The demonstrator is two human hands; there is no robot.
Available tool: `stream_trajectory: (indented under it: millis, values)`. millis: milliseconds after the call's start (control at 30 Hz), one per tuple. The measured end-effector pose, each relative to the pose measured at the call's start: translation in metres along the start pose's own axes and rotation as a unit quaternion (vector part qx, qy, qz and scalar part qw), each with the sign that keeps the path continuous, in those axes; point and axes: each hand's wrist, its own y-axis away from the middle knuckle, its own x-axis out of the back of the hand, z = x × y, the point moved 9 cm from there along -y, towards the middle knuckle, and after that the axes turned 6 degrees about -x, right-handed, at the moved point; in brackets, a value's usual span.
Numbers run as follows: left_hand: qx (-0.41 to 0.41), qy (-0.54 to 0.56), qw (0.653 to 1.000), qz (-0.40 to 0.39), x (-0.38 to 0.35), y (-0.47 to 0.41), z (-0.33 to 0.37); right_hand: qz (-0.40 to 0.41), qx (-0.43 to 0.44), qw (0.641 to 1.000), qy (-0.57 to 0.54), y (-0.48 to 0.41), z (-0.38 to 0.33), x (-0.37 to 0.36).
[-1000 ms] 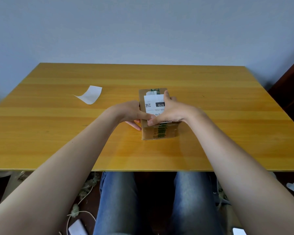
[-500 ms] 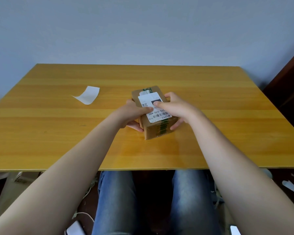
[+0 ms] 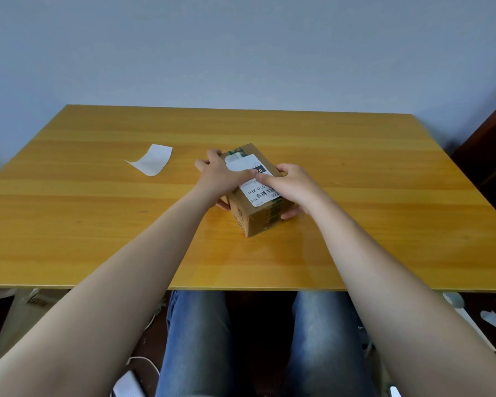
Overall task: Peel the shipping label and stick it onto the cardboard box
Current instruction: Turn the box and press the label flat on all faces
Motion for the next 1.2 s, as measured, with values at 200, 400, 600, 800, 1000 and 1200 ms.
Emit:
stream_trajectory:
  millis: [200, 400, 600, 800, 1000, 1200]
  values:
    - [0.003, 0.007, 1.000, 0.008, 0.001, -0.002, -0.004, -0.013, 0.018, 1.000, -0.012, -0.002, -0.004, -0.002]
    - [0.004, -0.023, 0.999, -0.023, 0.001, 0.001, 0.003, -0.027, 0.064, 0.997, -0.029, 0.002, -0.004, 0.000]
    - [-0.014, -0.019, 0.999, -0.049, -0.003, 0.003, -0.002, -0.040, 0.096, 0.994, -0.031, 0.008, -0.007, 0.000]
    - [-0.039, -0.004, 0.998, -0.056, -0.004, 0.006, -0.006, -0.049, 0.103, 0.993, 0.012, 0.014, -0.008, -0.005]
    - [-0.050, -0.006, 0.995, -0.083, -0.006, 0.007, -0.006, -0.066, 0.125, 0.989, 0.042, 0.015, -0.009, -0.009]
    - [-0.057, -0.020, 0.993, -0.106, -0.009, 0.010, -0.006, -0.087, 0.128, 0.986, 0.060, 0.011, -0.008, -0.013]
